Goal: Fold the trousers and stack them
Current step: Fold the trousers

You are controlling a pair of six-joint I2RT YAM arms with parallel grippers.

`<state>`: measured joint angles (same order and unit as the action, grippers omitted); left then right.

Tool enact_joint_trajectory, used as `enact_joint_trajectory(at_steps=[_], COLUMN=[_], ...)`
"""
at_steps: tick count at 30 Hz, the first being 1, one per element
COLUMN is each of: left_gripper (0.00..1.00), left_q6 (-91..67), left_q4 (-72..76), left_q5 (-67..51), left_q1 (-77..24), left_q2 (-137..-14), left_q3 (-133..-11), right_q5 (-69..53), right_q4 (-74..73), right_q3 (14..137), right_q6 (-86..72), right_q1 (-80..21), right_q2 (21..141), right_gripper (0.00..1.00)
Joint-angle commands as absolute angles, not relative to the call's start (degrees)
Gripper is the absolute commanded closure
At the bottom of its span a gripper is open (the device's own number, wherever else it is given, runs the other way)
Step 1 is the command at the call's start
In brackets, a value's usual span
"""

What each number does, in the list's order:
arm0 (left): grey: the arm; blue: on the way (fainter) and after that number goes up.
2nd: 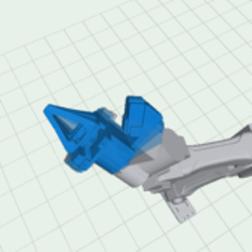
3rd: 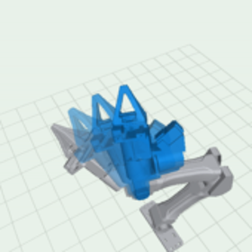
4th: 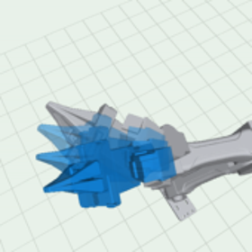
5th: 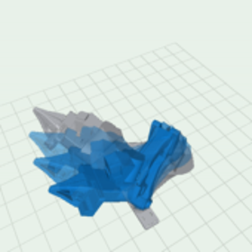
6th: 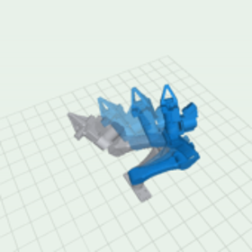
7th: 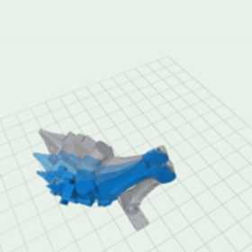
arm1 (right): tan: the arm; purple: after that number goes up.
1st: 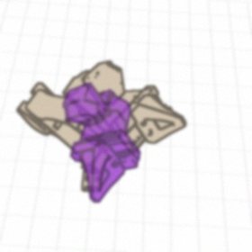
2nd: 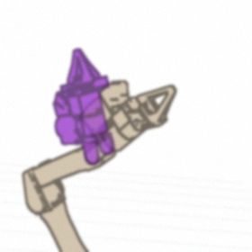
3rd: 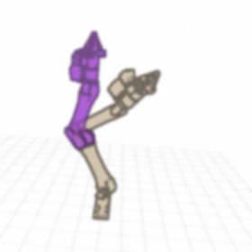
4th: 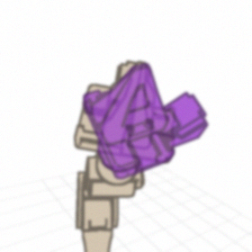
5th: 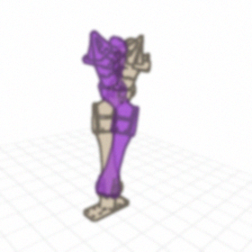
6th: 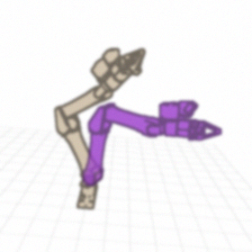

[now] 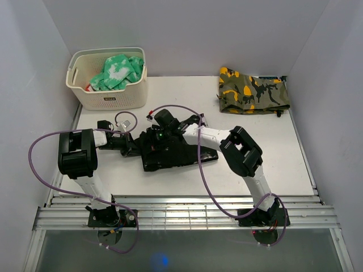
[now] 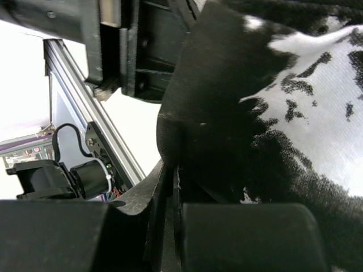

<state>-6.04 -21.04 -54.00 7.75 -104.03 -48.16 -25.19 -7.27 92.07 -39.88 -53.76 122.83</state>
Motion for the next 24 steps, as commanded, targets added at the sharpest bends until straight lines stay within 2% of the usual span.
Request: enact_joint_trajectory(at_steps=[1, 4, 5, 7, 8, 11, 12, 14, 15, 17, 18, 19, 21, 24], left_gripper=[1.00, 0.97, 0.84, 0.73, 0.61, 0.47, 0.43, 0.39, 0.37, 0.37, 0.37, 0.36, 0.35, 0.36], left_q6=[-5.3, -4.8, -4.5, -3.5, -3.3, -1.7, -1.1, 2.3, 3.7, 8.6, 10.2, 11.5, 16.6, 20.9], left_q4=[-20.3, -21.2, -21.6, -23.5, -24.3, -28.1, -29.5, -34.2, -35.8, -40.9, -42.3, -44.5, -46.8, -51.1], left_q5=[-53.7, -53.0, -52.8, -51.7, -50.9, -50.7, -51.3, -52.2, -52.6, -53.1, -53.3, -53.5, -56.2, -65.3], left_q1=[6.5, 6.6, 6.6, 7.3, 7.6, 11.9, 15.1, 18.1, 20.6, 22.6, 23.8, 24.3, 24.6, 24.2], left_q2=[-102.6, -101.8, -101.4, -99.9, -99.3, -97.7, -97.6, -97.1, -96.9, -95.7, -95.0, -94.1, -91.0, -86.3], left_q3=[-47.2, -47.4, -47.5, -47.7, -48.1, -49.7, -50.6, -52.5, -54.3, -56.2, -57.8, -58.5, -60.9, -63.6], right_q5=[-26.9, -26.7, -26.7, -27.1, -27.3, -29.8, -30.8, -32.4, -33.9, -35.8, -37.5, -38.1, -42.0, -48.1], right_q4=[-3.7, -3.7, -3.6, -3.4, -3.3, -0.8, -0.7, -0.7, -0.7, -0.7, -0.7, -0.7, -2.5, -8.7], right_q3=[95.8, 95.7, 95.5, 95.4, 95.2, 94.5, 94.3, 94.2, 94.1, 93.2, 92.6, 91.6, 90.7, 88.9], right_q6=[-40.9, -40.4, -40.3, -39.8, -39.6, -37.8, -37.1, -33.8, -32.8, -30.9, -28.3, -27.0, -22.8, -14.0], right_q1=[-54.8, -54.8, -54.8, -54.6, -54.5, -54.1, -53.4, -52.7, -51.4, -49.8, -47.8, -46.6, -42.7, -37.1], right_q2=[124.1, 124.5, 124.5, 124.5, 124.4, 122.8, 122.2, 120.2, 119.5, 116.6, 115.6, 113.2, 110.8, 105.0], right_gripper=[0.92, 0.92, 0.92, 0.92, 0.92, 0.85, 0.73, 0.60, 0.46, 0.33, 0.20, 0.12, 0.04, 0.02])
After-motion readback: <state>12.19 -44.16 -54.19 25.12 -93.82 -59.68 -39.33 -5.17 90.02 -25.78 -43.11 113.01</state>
